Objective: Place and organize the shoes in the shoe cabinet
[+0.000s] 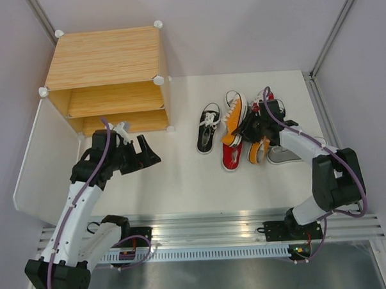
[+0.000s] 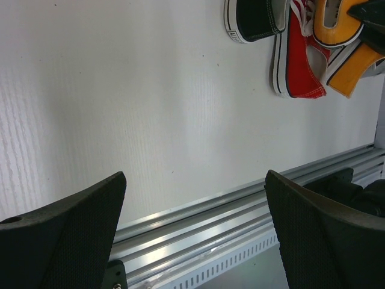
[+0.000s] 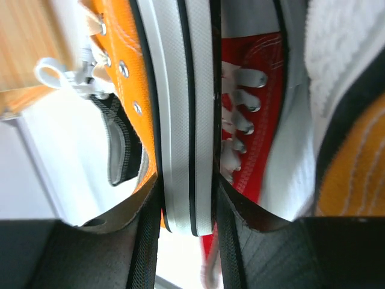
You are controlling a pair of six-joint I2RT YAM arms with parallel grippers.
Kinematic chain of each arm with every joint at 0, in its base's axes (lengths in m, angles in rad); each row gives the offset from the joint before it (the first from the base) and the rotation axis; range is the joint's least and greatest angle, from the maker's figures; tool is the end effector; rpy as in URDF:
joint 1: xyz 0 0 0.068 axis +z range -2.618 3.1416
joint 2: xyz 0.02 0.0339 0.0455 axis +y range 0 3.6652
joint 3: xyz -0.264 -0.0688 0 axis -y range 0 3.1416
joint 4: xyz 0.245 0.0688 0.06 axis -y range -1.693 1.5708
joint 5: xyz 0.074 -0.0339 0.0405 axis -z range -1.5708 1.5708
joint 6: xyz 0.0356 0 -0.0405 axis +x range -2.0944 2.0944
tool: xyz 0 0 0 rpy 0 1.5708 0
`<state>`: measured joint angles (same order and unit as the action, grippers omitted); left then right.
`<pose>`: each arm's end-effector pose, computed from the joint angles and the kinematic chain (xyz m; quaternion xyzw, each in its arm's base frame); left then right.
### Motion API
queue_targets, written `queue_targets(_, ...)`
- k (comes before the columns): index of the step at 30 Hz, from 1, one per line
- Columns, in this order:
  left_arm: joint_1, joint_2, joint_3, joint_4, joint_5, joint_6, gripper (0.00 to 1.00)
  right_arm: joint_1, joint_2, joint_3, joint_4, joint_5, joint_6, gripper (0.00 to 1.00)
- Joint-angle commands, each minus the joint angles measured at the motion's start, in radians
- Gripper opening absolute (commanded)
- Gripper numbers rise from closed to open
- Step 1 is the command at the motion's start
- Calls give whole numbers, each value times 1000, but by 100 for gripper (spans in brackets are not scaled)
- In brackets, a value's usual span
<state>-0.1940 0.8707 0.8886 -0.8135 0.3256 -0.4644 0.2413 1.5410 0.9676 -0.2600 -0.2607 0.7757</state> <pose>0.1638 -0.0438 0.3028 -0.0624 0.9135 -0.2626 0.3044 0.3118 0.0862 0.2146 0.1990 0.9044 0.2799 0.2531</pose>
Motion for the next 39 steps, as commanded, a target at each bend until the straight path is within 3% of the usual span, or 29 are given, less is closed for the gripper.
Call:
queue_targets(1,-4,7,26,57,49,-42,100,-8,-24,-15,244,-150,68,1)
queue_targets(5,-5,25,35,79,67,-60,100,1,-36,-67,392,-259,160,0)
queue_targets(10,-22,45,33,109,82,-89,100,41,-58,-95,465,-273,168,1)
queue_targets(18,-105,80,32,180,79,-167,100,217,-56,-127,608,-262,192,1)
queue_targets(27,-211,117,16,252,-2,-266,100,334,-42,-168,781,-290,267,1)
queue_targets(39,-222,31,-7,235,-193,-292,100,458,39,-89,766,-298,278,1)
